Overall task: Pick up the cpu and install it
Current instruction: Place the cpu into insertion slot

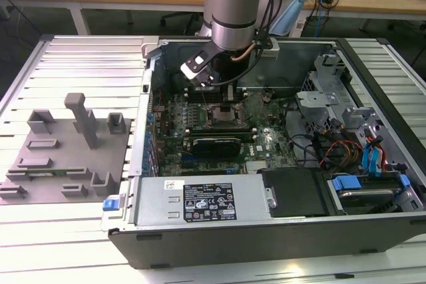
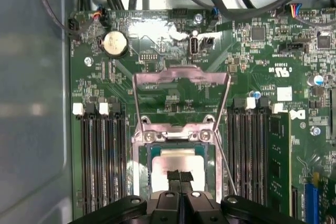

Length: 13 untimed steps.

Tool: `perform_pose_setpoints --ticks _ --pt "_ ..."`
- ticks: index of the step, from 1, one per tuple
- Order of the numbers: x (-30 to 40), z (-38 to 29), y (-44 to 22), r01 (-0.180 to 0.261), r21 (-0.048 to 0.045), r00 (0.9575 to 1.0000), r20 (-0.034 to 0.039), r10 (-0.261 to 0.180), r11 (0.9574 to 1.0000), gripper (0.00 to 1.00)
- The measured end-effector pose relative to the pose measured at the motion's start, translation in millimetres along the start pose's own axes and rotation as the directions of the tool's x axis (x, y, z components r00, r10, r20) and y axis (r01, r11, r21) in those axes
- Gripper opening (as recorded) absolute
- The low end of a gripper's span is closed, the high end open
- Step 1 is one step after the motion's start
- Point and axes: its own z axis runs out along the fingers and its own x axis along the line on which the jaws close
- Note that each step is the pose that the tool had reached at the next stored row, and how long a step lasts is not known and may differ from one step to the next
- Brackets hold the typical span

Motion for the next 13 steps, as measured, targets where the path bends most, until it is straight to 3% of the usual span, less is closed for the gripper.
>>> perform_pose_setpoints --ticks 6,13 --pt "-1.2 8.3 -0.1 0.000 0.0000 1.0000 0.0001 0.000 1.0000 0.11" --pt "-1.2 11.3 -0.2 0.000 0.0000 1.0000 0.0002 0.000 1.0000 0.11"
